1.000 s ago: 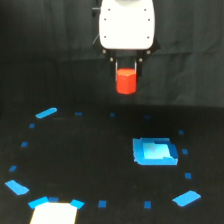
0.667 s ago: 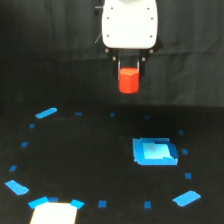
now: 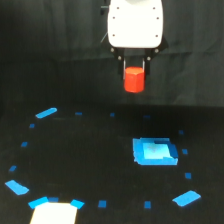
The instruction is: Pick up the red object from the table
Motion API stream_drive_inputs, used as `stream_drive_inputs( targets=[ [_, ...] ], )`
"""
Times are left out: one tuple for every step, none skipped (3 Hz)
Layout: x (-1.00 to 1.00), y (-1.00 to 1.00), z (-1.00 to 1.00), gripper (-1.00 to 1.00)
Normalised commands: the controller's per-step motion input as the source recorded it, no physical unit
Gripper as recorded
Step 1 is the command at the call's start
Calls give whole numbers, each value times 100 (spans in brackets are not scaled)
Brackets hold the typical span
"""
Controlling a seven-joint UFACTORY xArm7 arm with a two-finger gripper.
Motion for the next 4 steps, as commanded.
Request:
stream_drive_inputs(
  targets=[
    [23, 1, 9, -100],
    [-24, -1, 28, -100],
    [-12, 17, 48, -100],
    [-12, -11, 70, -100]
  ],
)
